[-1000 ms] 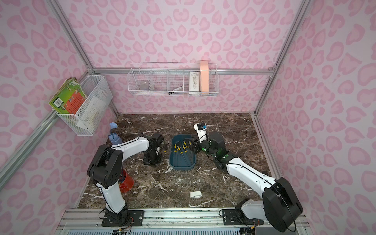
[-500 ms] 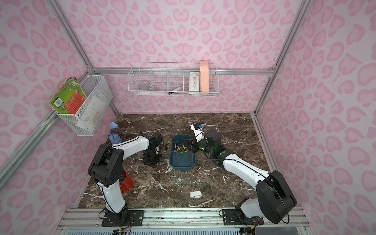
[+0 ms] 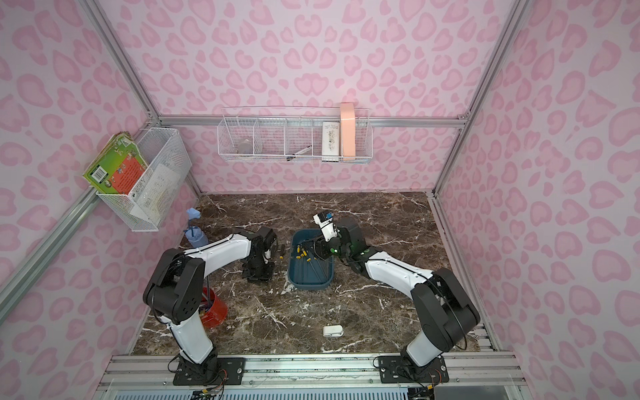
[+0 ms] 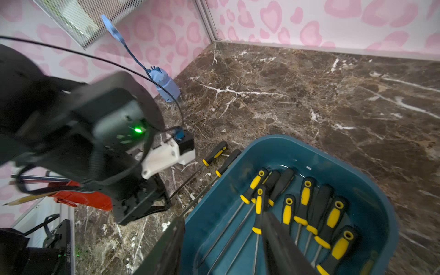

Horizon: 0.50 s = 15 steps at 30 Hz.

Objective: Take the file tool out of the storage box
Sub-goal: Place the file tool at the center of the board, then pick up the file tool from the storage box.

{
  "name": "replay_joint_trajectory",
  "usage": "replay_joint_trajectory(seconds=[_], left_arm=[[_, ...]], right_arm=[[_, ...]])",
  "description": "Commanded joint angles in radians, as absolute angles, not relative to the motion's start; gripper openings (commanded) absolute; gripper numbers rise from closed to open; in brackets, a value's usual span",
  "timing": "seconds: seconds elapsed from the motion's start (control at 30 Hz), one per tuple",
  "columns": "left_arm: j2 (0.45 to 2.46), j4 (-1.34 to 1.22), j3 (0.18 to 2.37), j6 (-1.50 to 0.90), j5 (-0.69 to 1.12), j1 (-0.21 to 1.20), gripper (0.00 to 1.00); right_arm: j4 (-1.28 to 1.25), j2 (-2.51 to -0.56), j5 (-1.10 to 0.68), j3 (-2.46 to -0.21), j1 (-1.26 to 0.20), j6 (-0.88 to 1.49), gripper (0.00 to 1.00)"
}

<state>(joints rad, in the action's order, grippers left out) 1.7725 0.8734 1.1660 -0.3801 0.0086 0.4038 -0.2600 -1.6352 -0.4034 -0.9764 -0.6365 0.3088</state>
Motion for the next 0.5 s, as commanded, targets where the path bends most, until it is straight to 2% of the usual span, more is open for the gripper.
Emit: replay_joint_trajectory(seconds=[0.0,0.17,0.27,0.33,0.4,0.47], left_arm=[[1.679,0.888,1.156,-0.396,-0.011,0.416,0.35],[1.522,0.839,1.122,-0.391,-0.002,0.445,0.43],[1.427,0.686,1.058,-0.368,0.102,0.448,0.48],[1.354,0.551,0.989,-0.351,0.194,0.445,0.55],[1.28,0.457,0.93,-0.358,0.292,0.427,0.58],[1.22,0.403,0.894,-0.366,0.337,0.415,0.69]], right_arm=[[-0.199,-1.698,-0.373,-1.025,-0.649,0.259,0.49],[-0.029,-1.832,-0.162,-1.173,-0.682,0.212,0.46],[0.053,-1.908,-0.118,-1.256,-0.687,0.199,0.45],[0.078,-1.938,-0.104,-1.281,-0.69,0.202,0.45],[0.088,-1.965,-0.109,-1.299,-0.691,0.204,0.45],[0.097,-1.984,-0.112,-1.31,-0.693,0.207,0.45]])
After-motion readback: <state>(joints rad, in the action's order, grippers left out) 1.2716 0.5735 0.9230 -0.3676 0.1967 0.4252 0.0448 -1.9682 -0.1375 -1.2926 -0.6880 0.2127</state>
